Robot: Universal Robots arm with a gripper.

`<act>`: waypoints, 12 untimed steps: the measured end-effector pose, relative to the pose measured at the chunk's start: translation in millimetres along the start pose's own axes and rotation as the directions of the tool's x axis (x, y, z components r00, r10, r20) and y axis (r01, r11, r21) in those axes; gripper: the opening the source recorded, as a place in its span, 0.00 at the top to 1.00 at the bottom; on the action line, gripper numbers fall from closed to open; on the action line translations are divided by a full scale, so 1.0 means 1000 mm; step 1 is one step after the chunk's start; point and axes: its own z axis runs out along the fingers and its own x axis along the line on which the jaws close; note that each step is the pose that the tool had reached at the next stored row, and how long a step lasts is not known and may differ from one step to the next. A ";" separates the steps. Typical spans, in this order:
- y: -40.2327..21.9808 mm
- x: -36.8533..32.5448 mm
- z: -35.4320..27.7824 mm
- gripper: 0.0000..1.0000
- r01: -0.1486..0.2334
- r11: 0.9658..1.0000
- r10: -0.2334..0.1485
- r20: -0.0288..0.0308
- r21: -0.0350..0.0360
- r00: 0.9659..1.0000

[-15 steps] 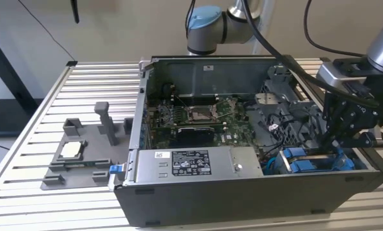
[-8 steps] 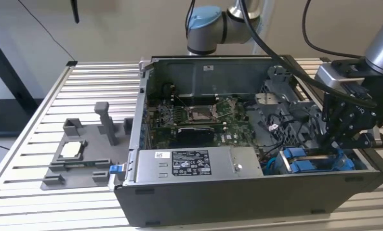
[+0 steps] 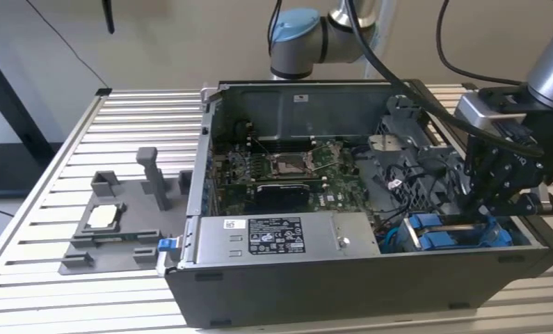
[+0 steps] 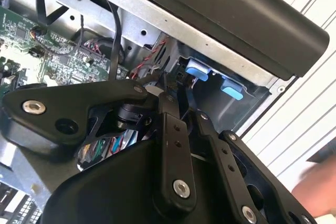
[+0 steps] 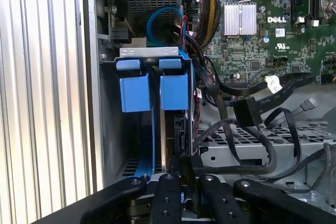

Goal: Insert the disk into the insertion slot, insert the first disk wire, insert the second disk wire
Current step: 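Insert the first disk wire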

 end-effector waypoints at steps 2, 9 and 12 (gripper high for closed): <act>0.0000 0.0000 0.0008 0.74 0.000 1.000 0.000 0.001 0.000 1.000; 0.0002 -0.0005 -0.0200 0.67 0.000 1.000 0.000 0.003 -0.001 1.000; 0.0003 -0.0009 -0.0335 0.67 0.000 1.000 0.000 0.003 -0.001 1.000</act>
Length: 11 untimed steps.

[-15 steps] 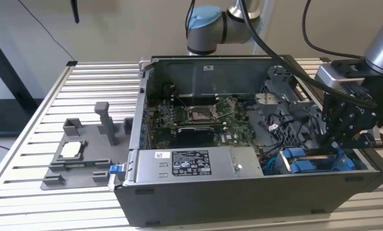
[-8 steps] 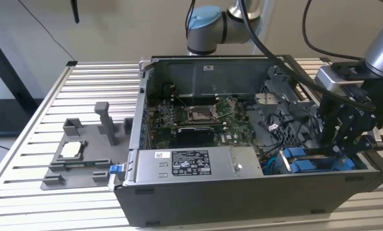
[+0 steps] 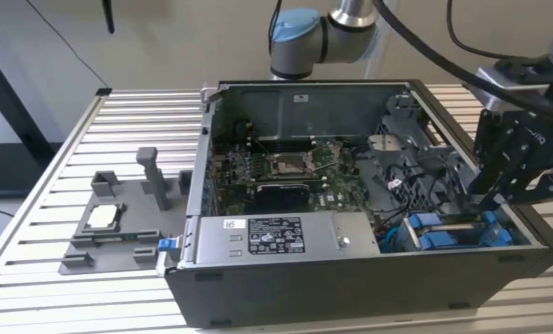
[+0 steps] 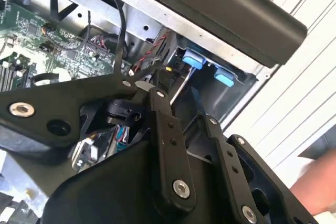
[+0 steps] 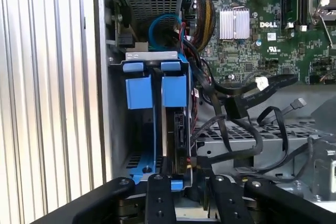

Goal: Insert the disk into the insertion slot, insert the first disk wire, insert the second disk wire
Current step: 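Insert the first disk wire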

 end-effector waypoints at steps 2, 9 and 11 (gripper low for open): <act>0.0001 -0.0003 -0.0090 0.67 0.000 1.000 0.000 0.000 0.000 1.000; 0.0034 -0.0010 -0.0280 0.67 0.000 1.000 0.000 0.000 0.000 1.000; 0.0066 -0.0015 -0.0356 0.67 0.000 1.000 0.000 0.000 0.000 1.000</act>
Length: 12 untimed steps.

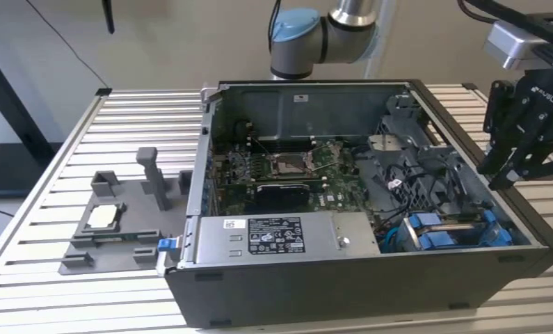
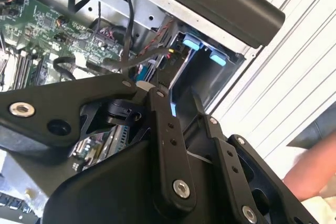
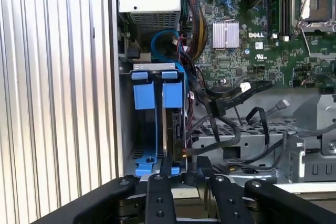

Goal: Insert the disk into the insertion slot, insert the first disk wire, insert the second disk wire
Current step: 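Insert the first disk wire, then insert the second disk wire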

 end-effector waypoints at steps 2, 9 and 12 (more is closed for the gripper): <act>0.0032 -0.0013 -0.0027 0.67 0.000 1.000 0.000 0.000 0.000 1.000; 0.0131 -0.0098 -0.0042 0.67 0.000 1.000 0.000 -0.002 0.000 1.000; 0.0142 -0.0100 -0.0041 0.67 0.000 1.000 0.000 -0.002 0.001 1.000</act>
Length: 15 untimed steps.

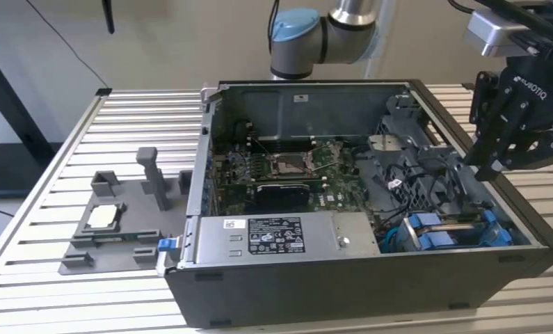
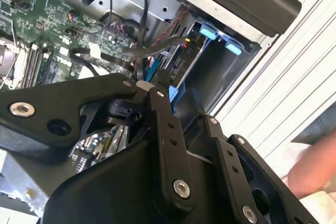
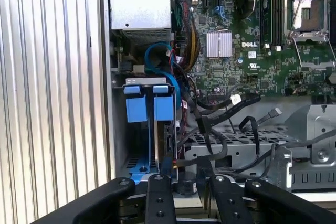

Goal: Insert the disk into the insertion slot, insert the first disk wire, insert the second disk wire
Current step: 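Insert the second disk wire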

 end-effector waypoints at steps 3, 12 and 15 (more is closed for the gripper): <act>0.0022 -0.0019 0.0000 0.67 0.000 1.000 0.000 0.000 0.000 1.000; 0.0183 -0.0110 0.0006 0.67 0.040 0.999 -0.040 -0.005 -0.001 0.999; 0.0184 -0.0112 0.0013 0.67 0.092 0.996 -0.092 -0.005 -0.002 0.996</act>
